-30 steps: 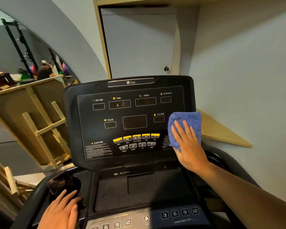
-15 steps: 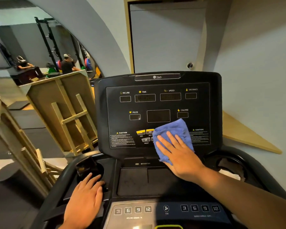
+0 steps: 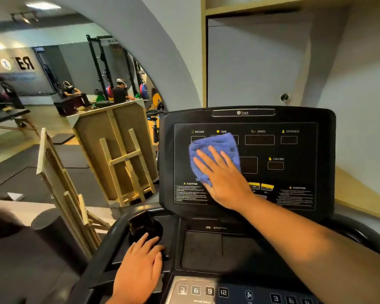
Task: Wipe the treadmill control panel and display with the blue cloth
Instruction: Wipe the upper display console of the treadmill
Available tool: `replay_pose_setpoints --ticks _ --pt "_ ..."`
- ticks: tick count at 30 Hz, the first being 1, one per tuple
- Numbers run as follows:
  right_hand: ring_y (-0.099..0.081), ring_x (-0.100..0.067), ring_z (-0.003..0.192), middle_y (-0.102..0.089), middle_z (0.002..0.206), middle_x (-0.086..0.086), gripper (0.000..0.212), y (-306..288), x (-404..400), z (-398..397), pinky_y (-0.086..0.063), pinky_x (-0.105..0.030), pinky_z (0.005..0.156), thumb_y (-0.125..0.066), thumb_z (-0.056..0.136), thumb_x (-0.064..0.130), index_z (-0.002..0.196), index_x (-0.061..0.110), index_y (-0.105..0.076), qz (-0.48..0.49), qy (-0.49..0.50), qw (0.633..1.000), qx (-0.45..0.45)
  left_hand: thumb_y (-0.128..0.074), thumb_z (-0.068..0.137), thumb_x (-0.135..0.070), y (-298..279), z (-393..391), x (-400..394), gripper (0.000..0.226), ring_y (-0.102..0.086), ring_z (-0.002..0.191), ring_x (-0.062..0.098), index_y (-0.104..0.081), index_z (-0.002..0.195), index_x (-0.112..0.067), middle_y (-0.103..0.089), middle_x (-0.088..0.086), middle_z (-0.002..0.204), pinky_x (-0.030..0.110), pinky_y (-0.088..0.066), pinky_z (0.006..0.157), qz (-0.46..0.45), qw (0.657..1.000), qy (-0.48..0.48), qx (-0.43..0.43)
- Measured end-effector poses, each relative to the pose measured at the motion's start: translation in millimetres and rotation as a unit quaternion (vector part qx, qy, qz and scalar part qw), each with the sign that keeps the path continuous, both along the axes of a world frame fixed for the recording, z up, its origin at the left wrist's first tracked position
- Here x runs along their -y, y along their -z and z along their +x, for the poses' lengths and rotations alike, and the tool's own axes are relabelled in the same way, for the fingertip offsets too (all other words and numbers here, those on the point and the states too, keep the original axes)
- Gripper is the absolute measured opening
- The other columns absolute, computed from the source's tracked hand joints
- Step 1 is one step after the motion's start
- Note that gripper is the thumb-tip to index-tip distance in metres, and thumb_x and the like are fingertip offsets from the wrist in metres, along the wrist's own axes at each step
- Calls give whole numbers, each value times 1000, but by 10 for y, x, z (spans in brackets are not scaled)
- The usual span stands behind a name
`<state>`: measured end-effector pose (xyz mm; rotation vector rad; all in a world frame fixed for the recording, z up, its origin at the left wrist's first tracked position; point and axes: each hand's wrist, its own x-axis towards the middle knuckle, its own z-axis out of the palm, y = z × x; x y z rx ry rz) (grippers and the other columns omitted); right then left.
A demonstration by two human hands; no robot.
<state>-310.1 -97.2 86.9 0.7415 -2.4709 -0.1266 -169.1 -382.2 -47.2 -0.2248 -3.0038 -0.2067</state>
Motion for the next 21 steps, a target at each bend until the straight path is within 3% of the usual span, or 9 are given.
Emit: replay_pose_setpoints --ticks 4,8,10,16,21 --pt "0 -32 153 -11 166 -4 75 280 -96 240 -11 -52 122 -51 96 45 158 18 -18 -4 7 1000 -2 -20 96 -50 9 -13 -7 49 -27 145 10 -61 123 -46 -49 -21 144 34 -23 113 11 1000 -1 -3" --pt "1 -31 153 -10 166 -3 69 394 444 126 -3 -50 123 -46 97 45 157 20 -21 141 -147 979 29 -29 96 -47 52 -10 8 42 -38 140 11 -65 116 -45 -56 -22 136 33 -27 111 1 1000 1 -3" --pt "3 -29 153 -8 167 -4 67 239 690 -51 0 -49 124 -43 99 43 157 20 -19 155 -155 975 22 -36 94 -46 45 -10 16 35 -47 134 11 -67 108 -47 -62 -23 129 30 -33 108 -9 1000 5 -3" --pt "-5 -28 153 -13 166 -4 67 -624 732 -532 -3 -47 123 -43 99 43 157 19 -20 54 -52 997 -29 -38 93 -46 67 -28 4 33 -52 130 11 -68 106 -48 -62 -24 127 33 -39 105 -31 999 7 -29" --pt "-4 -25 153 -13 166 -2 71 -667 178 -493 -9 -46 123 -50 97 39 158 19 -19 -45 24 998 -48 -42 91 -48 68 -40 6 28 -53 128 10 -67 103 -51 -63 -26 125 33 -41 99 -25 1000 -4 -7"
